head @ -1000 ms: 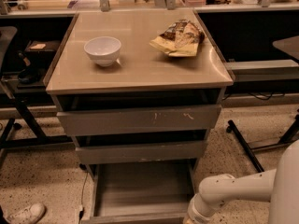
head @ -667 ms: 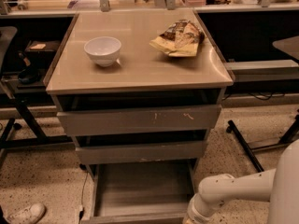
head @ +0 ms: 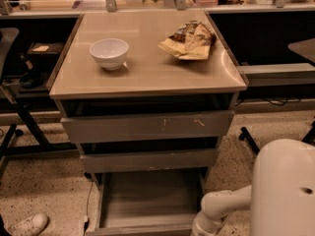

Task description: Close bottom drawer

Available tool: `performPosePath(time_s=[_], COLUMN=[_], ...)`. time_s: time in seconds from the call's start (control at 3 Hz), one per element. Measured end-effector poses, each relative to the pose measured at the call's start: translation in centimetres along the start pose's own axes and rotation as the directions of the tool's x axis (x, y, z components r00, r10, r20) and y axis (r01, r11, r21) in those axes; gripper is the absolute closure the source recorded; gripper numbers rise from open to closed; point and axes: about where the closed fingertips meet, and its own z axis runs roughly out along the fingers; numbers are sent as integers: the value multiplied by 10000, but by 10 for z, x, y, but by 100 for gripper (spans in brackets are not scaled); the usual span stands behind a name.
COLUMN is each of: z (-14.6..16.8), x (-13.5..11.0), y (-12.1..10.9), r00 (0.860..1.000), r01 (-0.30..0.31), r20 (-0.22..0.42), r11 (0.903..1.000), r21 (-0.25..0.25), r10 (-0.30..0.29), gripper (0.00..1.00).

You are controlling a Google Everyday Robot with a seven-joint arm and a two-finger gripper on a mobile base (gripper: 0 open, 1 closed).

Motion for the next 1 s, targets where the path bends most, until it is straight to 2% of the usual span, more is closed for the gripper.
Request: performPosePath(time_s=[0.33,0.67,1.0], z=[55,80,77], x=[6,5,-3], y=[-10,-19,-30], r00=[9995,9987,9983], r01=[-125,-163,-43], r20=[-283,-491,-577], r11=[9980,9969,9988], r21=[-616,-772,-493], r10=[108,125,15], gripper=[100,100,100])
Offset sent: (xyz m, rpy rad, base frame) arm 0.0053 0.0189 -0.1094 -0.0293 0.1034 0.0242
